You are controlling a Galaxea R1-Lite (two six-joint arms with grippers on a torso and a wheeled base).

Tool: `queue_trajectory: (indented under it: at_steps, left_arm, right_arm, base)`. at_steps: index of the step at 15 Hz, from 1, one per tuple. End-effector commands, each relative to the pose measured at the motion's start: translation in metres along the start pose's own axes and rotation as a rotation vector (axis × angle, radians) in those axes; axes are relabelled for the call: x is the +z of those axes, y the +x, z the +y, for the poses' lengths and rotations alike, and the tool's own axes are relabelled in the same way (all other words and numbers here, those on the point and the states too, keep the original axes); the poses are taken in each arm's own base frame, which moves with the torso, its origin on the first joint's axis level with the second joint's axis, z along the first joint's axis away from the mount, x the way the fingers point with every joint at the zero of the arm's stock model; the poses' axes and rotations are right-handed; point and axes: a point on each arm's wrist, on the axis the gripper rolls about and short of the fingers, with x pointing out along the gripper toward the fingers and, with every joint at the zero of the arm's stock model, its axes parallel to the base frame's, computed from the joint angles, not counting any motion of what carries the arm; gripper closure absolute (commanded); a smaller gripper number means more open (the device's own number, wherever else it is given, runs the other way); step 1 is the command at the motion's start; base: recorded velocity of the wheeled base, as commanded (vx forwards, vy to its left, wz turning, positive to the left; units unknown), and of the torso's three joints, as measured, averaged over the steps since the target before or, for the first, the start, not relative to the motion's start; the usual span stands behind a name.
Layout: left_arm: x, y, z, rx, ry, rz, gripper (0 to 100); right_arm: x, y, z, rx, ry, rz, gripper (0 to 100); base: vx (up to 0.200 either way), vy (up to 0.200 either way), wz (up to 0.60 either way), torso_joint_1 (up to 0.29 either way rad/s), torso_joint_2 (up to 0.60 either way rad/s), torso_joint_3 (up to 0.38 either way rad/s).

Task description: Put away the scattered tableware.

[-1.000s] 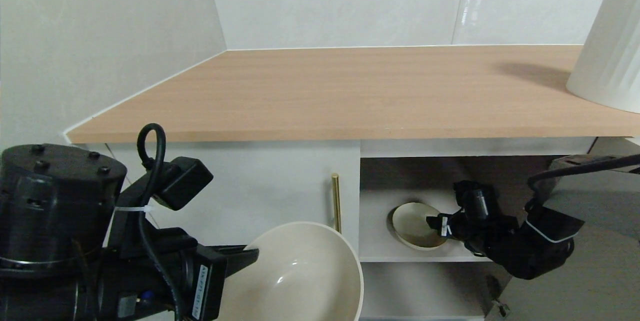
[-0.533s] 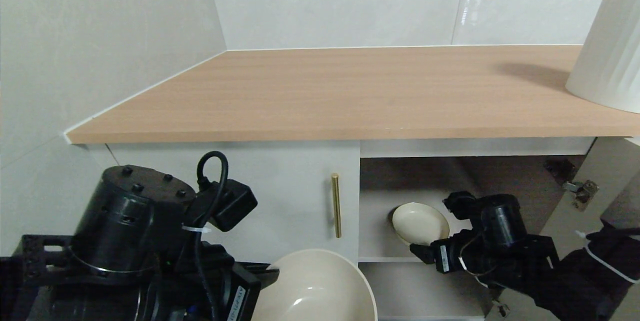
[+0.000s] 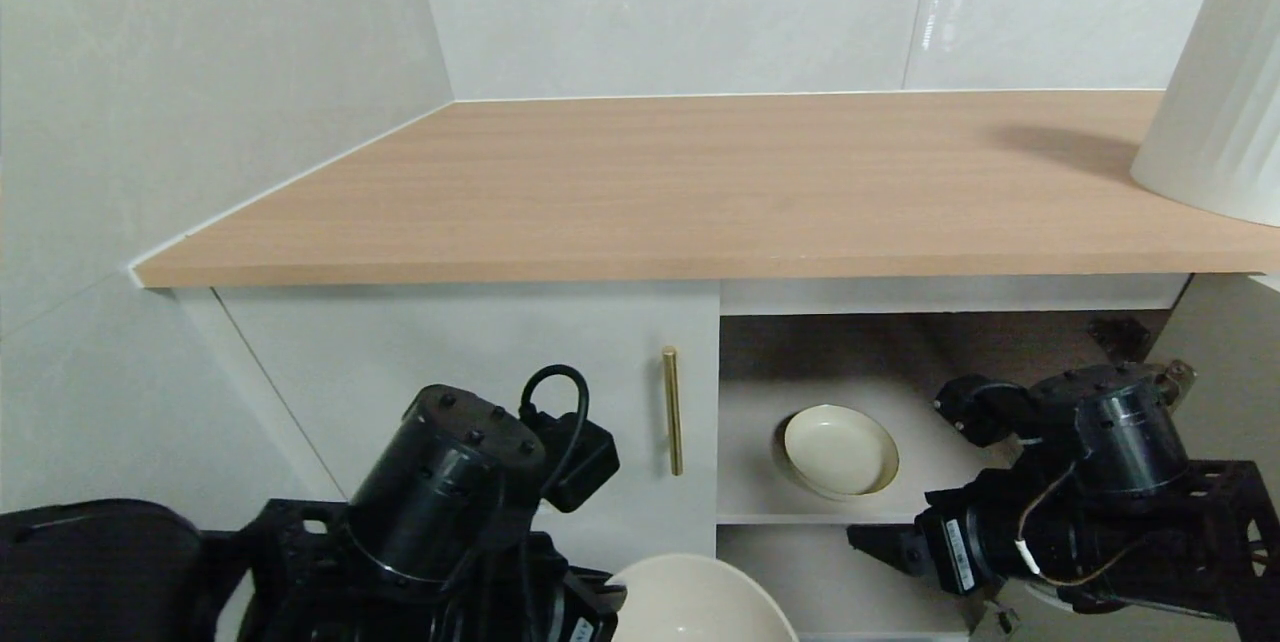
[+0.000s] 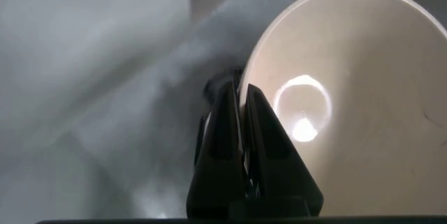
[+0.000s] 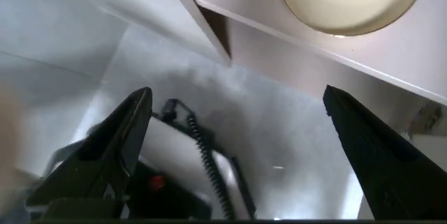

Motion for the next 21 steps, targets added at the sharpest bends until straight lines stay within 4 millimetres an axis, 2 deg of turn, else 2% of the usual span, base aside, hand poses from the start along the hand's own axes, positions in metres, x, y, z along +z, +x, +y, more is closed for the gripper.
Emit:
queue_trajectory:
  at_steps: [1,4,6,10,17,21]
  left_arm:
    - [0.005,0.032,-0.002,0.021,0.027,0.011,100]
    - [0.014,0.054,-0.002,0.135,0.099,0.008,100]
    - [0.026,0.065,-0.007,0.161,0.117,-0.036,100]
    - [0.035,0.065,-0.023,0.180,0.130,-0.132,100]
    - [0.039,0.059,-0.023,0.196,0.121,-0.174,100]
    - [0.038,0.060,-0.026,0.190,0.127,-0.172,100]
  right_arm:
    - [0.024,-0.025,0.008,0.028,0.037,-0.083,0]
    - [0.033,-0.036,0.011,0.024,0.081,-0.041,0]
    - [0.031,-0.037,0.026,0.073,0.092,0.000,0]
    - [0.021,-0.018,0.037,0.090,0.075,0.082,0]
    - [0.012,0.012,0.038,0.074,0.073,0.145,0]
    - [0.012,0.016,0.039,0.074,0.107,0.137,0]
  base:
    - [0.000,0.000,0.00,0.000,0.00,0.000]
    - [0.000,0.000,0.00,0.000,0.00,0.000]
    - [0.000,0.000,0.00,0.000,0.00,0.000]
    - [0.000,0.000,0.00,0.000,0.00,0.000]
    - [0.000,0.000,0.00,0.000,0.00,0.000]
    - [0.000,0.000,0.00,0.000,0.00,0.000]
